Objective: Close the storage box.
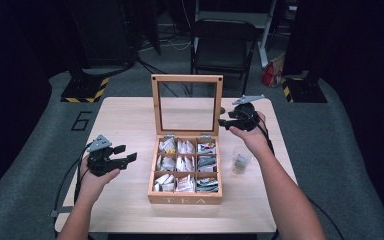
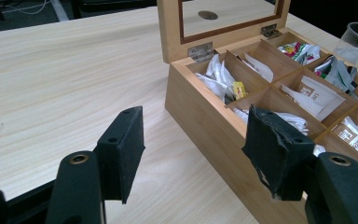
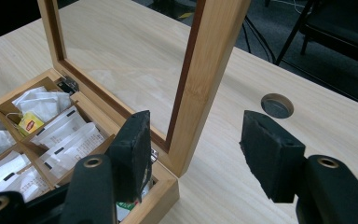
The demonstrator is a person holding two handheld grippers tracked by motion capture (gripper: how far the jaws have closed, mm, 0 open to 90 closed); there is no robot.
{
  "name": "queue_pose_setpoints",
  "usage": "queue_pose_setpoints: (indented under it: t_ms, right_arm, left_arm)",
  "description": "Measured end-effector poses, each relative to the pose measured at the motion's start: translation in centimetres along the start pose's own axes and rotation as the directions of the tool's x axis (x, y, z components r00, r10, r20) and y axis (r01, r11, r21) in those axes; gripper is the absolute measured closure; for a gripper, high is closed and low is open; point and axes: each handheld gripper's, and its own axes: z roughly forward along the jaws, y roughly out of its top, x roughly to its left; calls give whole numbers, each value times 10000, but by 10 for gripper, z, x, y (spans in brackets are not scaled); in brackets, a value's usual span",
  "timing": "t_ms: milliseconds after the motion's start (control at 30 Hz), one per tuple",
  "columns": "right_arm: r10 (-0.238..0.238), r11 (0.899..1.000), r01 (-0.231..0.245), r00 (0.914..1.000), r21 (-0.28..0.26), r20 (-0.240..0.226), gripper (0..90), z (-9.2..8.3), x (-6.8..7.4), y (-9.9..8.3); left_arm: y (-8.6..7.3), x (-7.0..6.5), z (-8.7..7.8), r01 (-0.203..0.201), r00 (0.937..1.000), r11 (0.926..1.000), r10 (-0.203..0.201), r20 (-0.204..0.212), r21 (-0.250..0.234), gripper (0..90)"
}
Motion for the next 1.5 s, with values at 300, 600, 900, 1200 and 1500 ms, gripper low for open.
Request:
queue_pose_setpoints:
  t_ms: [300,600,900,1200,1500]
  right_arm:
    - [36,10000,-35,9999,27,-164,435,11,-1,2]
    - [-152,9999,152,9999,7,-63,431,21,-1,2]
    - [-65,10000,63,9997,-57,-221,441,30,-3,3]
    - [246,9996,-251,9988,-116,-428,454,36,-3,4]
    - [-1,10000,-1,9994,-62,-336,490,39,0,4]
  left_arm:
    - [0,-1,0,-6,10000,10000,6,-21,-2,375]
    - [-1,0,1,196,9996,9996,-199,-182,-181,358]
    - [-1,0,-1,113,9997,9999,-115,-231,-73,343]
    - [-3,2,-2,276,9989,9996,-278,-375,-67,360]
    - [-3,3,-3,256,9990,9997,-258,-369,-52,372]
